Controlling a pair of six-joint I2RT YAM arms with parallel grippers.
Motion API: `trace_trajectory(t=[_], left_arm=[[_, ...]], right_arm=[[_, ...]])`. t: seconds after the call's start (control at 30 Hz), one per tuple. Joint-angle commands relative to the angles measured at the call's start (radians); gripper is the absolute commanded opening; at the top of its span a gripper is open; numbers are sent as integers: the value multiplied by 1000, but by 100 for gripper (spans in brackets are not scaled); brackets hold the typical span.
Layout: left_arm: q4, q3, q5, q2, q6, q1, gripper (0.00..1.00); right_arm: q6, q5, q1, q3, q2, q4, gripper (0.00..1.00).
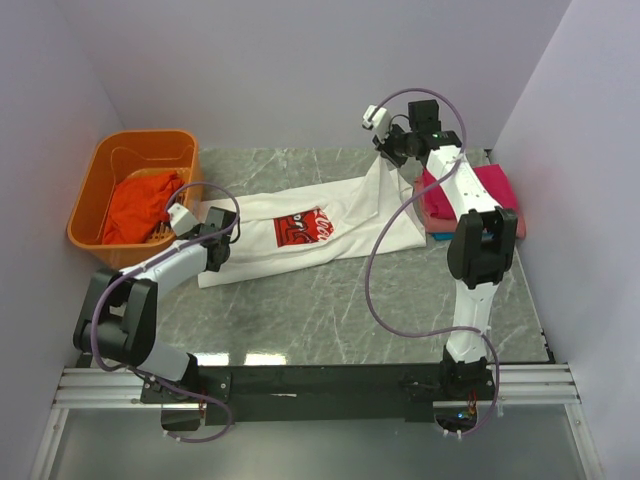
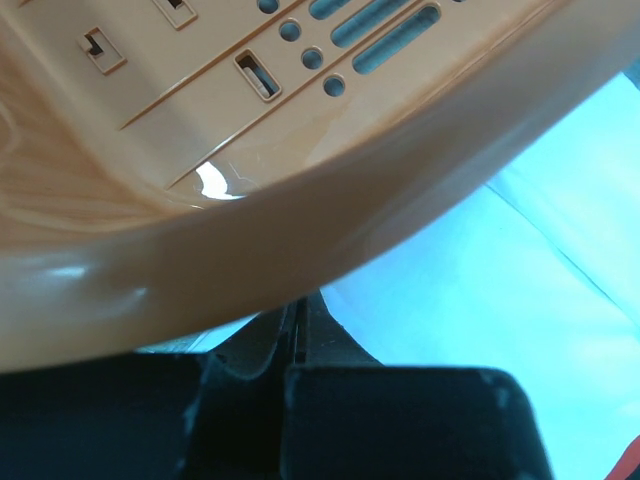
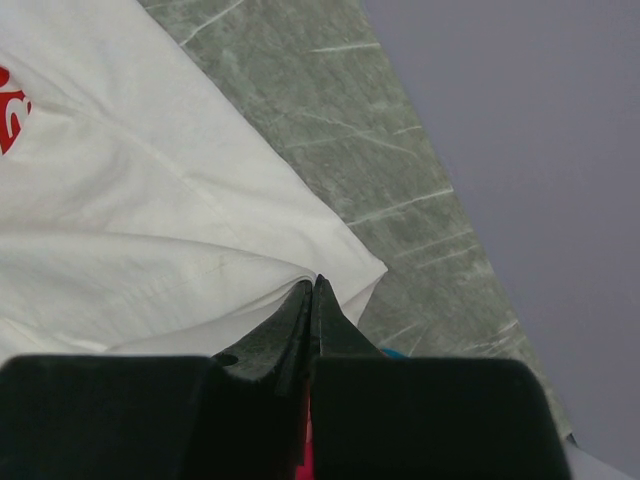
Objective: Fold and stack the t-shirts
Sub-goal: Fold the tshirt
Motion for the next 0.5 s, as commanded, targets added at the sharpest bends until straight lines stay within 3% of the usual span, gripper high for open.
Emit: trace_trajectory(t=[0.0, 0.47], left_arm=[[20, 36, -33, 11, 14, 11, 0], [26, 33, -34, 18, 23, 11, 0]], right_arm=[[10, 11, 21, 65, 11, 21, 0], [1, 42, 70, 97, 40, 21, 0]])
